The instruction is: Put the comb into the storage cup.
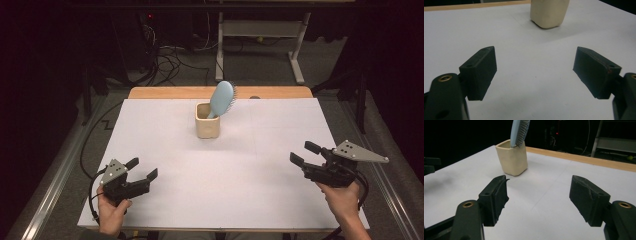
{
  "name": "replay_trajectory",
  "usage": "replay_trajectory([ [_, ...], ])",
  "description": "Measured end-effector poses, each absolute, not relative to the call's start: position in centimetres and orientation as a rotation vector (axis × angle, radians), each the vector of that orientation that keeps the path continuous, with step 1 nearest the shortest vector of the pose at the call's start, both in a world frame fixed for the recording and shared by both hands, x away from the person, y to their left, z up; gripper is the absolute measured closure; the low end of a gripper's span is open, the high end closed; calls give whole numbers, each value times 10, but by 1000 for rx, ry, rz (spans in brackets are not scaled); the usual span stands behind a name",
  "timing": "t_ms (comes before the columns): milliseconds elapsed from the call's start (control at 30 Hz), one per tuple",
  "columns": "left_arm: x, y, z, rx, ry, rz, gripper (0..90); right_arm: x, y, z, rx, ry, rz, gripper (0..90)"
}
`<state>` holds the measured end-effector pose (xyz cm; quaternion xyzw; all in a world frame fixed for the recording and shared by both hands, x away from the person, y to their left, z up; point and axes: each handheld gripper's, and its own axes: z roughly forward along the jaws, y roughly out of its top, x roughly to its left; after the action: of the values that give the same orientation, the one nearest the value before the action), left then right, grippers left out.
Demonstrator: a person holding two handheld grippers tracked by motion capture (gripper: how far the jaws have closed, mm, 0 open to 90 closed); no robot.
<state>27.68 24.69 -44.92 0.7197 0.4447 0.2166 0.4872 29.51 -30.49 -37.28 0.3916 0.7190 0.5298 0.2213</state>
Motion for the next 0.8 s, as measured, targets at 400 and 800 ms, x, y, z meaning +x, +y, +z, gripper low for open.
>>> replay_trajectory([
  [400, 277, 247, -450, 1748, 1086, 520, 198, 291, -313, -395, 1148, 1985, 1436, 317],
  [800, 276, 249, -450, 1731, 1085, 525, 193, 290, -316, -411, 1170, 1984, 1414, 300],
])
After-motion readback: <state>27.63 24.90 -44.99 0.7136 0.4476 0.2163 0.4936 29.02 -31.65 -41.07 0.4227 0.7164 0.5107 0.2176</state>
